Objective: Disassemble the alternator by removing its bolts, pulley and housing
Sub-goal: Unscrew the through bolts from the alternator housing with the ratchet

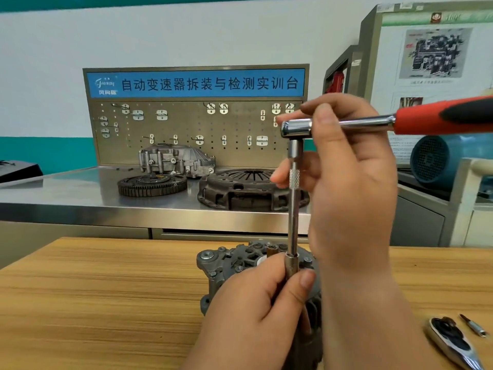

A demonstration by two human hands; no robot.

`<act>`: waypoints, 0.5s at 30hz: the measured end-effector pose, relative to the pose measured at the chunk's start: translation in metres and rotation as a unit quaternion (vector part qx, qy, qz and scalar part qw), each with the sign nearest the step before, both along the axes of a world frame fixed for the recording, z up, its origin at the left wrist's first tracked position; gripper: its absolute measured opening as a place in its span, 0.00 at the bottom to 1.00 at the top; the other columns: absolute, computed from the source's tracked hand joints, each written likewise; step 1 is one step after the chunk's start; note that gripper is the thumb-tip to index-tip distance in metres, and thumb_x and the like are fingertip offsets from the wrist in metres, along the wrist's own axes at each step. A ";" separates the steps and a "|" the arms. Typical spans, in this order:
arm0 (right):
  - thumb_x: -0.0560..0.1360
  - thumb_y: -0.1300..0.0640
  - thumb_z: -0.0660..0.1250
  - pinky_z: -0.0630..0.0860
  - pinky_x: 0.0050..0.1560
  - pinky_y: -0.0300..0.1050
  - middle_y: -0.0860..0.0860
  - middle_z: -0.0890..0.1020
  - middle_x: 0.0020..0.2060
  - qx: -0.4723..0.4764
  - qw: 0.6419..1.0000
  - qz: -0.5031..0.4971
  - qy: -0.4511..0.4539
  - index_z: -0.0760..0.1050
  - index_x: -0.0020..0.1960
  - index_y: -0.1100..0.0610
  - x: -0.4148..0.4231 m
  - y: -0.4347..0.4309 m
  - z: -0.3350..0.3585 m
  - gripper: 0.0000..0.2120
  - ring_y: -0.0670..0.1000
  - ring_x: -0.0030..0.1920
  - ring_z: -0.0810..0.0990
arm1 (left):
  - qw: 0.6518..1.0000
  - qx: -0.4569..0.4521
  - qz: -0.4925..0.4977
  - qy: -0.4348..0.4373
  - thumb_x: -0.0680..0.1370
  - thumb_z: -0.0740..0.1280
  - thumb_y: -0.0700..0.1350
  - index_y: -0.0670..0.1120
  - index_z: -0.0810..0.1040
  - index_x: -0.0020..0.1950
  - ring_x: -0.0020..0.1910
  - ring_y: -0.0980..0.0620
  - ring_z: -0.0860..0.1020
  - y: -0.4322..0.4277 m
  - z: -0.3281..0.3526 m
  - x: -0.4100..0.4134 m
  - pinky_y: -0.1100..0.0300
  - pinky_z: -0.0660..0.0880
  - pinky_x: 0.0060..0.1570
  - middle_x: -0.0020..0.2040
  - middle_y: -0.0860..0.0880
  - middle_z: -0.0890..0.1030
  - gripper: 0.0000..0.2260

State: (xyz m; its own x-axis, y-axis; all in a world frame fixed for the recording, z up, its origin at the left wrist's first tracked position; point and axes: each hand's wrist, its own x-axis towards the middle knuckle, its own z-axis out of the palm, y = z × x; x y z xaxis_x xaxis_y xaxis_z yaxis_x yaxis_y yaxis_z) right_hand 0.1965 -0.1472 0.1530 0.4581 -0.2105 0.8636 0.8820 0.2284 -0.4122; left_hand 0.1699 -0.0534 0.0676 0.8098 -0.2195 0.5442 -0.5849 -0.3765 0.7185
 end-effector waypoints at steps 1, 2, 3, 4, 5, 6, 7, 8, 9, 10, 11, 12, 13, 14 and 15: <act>0.78 0.56 0.59 0.75 0.28 0.42 0.54 0.82 0.42 0.021 0.994 0.099 0.039 0.72 0.48 0.55 -0.001 -0.001 0.001 0.05 0.51 0.25 0.76 | 1.000 -0.009 -0.014 0.000 0.70 0.55 0.68 0.57 0.76 0.49 0.38 0.61 0.77 0.000 -0.001 0.000 0.60 0.73 0.41 0.36 0.59 0.81 0.20; 0.78 0.55 0.59 0.74 0.27 0.41 0.53 0.84 0.42 0.035 0.976 0.199 0.075 0.72 0.49 0.56 0.000 -0.002 0.002 0.06 0.50 0.24 0.76 | 1.000 -0.010 -0.022 -0.007 0.69 0.54 0.68 0.56 0.76 0.49 0.37 0.61 0.77 0.001 -0.001 0.000 0.61 0.71 0.40 0.35 0.59 0.80 0.22; 0.77 0.53 0.59 0.73 0.27 0.40 0.52 0.84 0.42 0.042 0.949 0.293 0.105 0.72 0.49 0.56 0.000 -0.004 0.002 0.07 0.49 0.23 0.75 | 1.000 -0.006 -0.022 -0.017 0.69 0.52 0.68 0.55 0.76 0.49 0.37 0.61 0.76 0.002 -0.002 0.000 0.62 0.70 0.39 0.34 0.59 0.79 0.23; 0.76 0.51 0.57 0.73 0.27 0.39 0.50 0.84 0.41 0.050 0.917 0.374 0.127 0.72 0.49 0.55 0.001 -0.005 0.002 0.09 0.48 0.23 0.74 | 0.999 0.001 -0.020 -0.027 0.69 0.52 0.68 0.55 0.75 0.49 0.37 0.61 0.76 0.003 -0.002 0.000 0.61 0.70 0.39 0.34 0.60 0.79 0.23; 0.75 0.50 0.56 0.72 0.26 0.38 0.49 0.84 0.40 0.061 0.890 0.429 0.142 0.72 0.48 0.54 0.002 -0.006 0.003 0.10 0.47 0.23 0.74 | 0.999 0.010 -0.016 -0.034 0.69 0.51 0.68 0.55 0.75 0.49 0.37 0.60 0.75 0.003 -0.002 0.001 0.60 0.70 0.39 0.35 0.59 0.79 0.22; 0.74 0.49 0.56 0.72 0.26 0.37 0.49 0.84 0.40 0.069 0.878 0.449 0.150 0.72 0.48 0.54 0.002 -0.007 0.003 0.11 0.46 0.22 0.74 | 0.999 0.017 -0.010 -0.037 0.69 0.52 0.68 0.56 0.74 0.49 0.38 0.59 0.76 0.003 -0.002 0.001 0.59 0.71 0.40 0.36 0.58 0.79 0.22; 0.74 0.49 0.56 0.72 0.26 0.37 0.49 0.84 0.40 0.071 0.884 0.437 0.151 0.72 0.48 0.54 0.003 -0.006 0.002 0.11 0.46 0.23 0.74 | 0.999 0.022 -0.001 -0.037 0.69 0.52 0.68 0.57 0.73 0.50 0.38 0.59 0.76 0.003 -0.001 0.001 0.61 0.71 0.39 0.36 0.59 0.79 0.21; 0.75 0.50 0.57 0.72 0.26 0.38 0.50 0.85 0.41 0.067 0.905 0.395 0.145 0.72 0.49 0.54 0.004 -0.005 0.001 0.10 0.47 0.24 0.75 | 0.999 0.024 0.007 -0.034 0.70 0.54 0.67 0.58 0.72 0.50 0.38 0.61 0.75 0.003 -0.001 0.000 0.63 0.69 0.38 0.35 0.60 0.78 0.18; 0.76 0.51 0.59 0.72 0.27 0.39 0.51 0.85 0.42 0.060 0.935 0.325 0.127 0.72 0.50 0.55 0.004 -0.004 0.000 0.08 0.48 0.25 0.75 | 0.999 0.023 0.013 -0.027 0.70 0.55 0.65 0.59 0.72 0.51 0.38 0.62 0.75 0.002 -0.001 0.000 0.66 0.67 0.37 0.34 0.62 0.78 0.16; 0.78 0.53 0.59 0.73 0.27 0.40 0.53 0.84 0.43 0.045 0.967 0.234 0.091 0.72 0.50 0.55 0.004 -0.002 -0.001 0.06 0.49 0.26 0.76 | 0.999 0.021 0.015 -0.020 0.71 0.55 0.63 0.60 0.72 0.51 0.38 0.63 0.75 0.002 0.000 0.000 0.66 0.67 0.38 0.34 0.63 0.78 0.14; 0.79 0.56 0.59 0.74 0.27 0.41 0.55 0.82 0.43 0.029 0.992 0.115 0.043 0.72 0.50 0.54 0.003 -0.002 -0.002 0.04 0.50 0.28 0.77 | 1.000 0.020 0.012 -0.017 0.71 0.55 0.62 0.60 0.72 0.51 0.39 0.63 0.76 0.001 0.001 0.000 0.66 0.67 0.38 0.35 0.64 0.79 0.14; 0.80 0.57 0.59 0.74 0.28 0.42 0.55 0.81 0.42 0.007 1.000 -0.017 -0.019 0.72 0.50 0.54 0.004 -0.002 -0.003 0.04 0.49 0.29 0.77 | 1.000 0.022 0.009 -0.018 0.71 0.55 0.61 0.59 0.72 0.51 0.41 0.63 0.76 0.000 0.001 0.000 0.64 0.69 0.40 0.36 0.63 0.80 0.14; 0.80 0.59 0.58 0.75 0.29 0.43 0.53 0.79 0.41 -0.027 0.988 -0.128 -0.084 0.71 0.51 0.54 0.004 -0.001 -0.003 0.03 0.49 0.31 0.77 | 1.000 0.023 0.008 -0.019 0.71 0.55 0.61 0.58 0.73 0.51 0.42 0.62 0.77 0.000 0.001 0.000 0.63 0.71 0.41 0.38 0.62 0.81 0.14; 0.81 0.61 0.58 0.76 0.30 0.44 0.52 0.77 0.41 -0.053 0.970 -0.195 -0.134 0.70 0.51 0.55 0.004 -0.001 -0.004 0.03 0.48 0.33 0.76 | 1.000 0.022 0.006 -0.018 0.72 0.55 0.62 0.58 0.74 0.51 0.42 0.61 0.77 0.000 0.000 0.000 0.61 0.73 0.43 0.39 0.62 0.81 0.15; 0.80 0.61 0.58 0.76 0.30 0.44 0.51 0.77 0.40 -0.056 0.965 -0.207 -0.150 0.70 0.51 0.55 0.004 0.000 -0.005 0.03 0.47 0.33 0.76 | 1.000 0.018 0.003 -0.015 0.72 0.55 0.63 0.57 0.74 0.50 0.43 0.61 0.78 0.000 0.000 0.000 0.60 0.74 0.45 0.39 0.61 0.81 0.15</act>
State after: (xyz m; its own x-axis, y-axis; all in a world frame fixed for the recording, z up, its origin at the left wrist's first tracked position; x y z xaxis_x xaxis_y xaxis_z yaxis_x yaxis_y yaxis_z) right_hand 0.2002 -0.1472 0.1477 0.0804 -0.2188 0.9725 0.9715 -0.2012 -0.1256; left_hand 0.1697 -0.0535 0.0675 0.7945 -0.2345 0.5601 -0.6036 -0.4050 0.6868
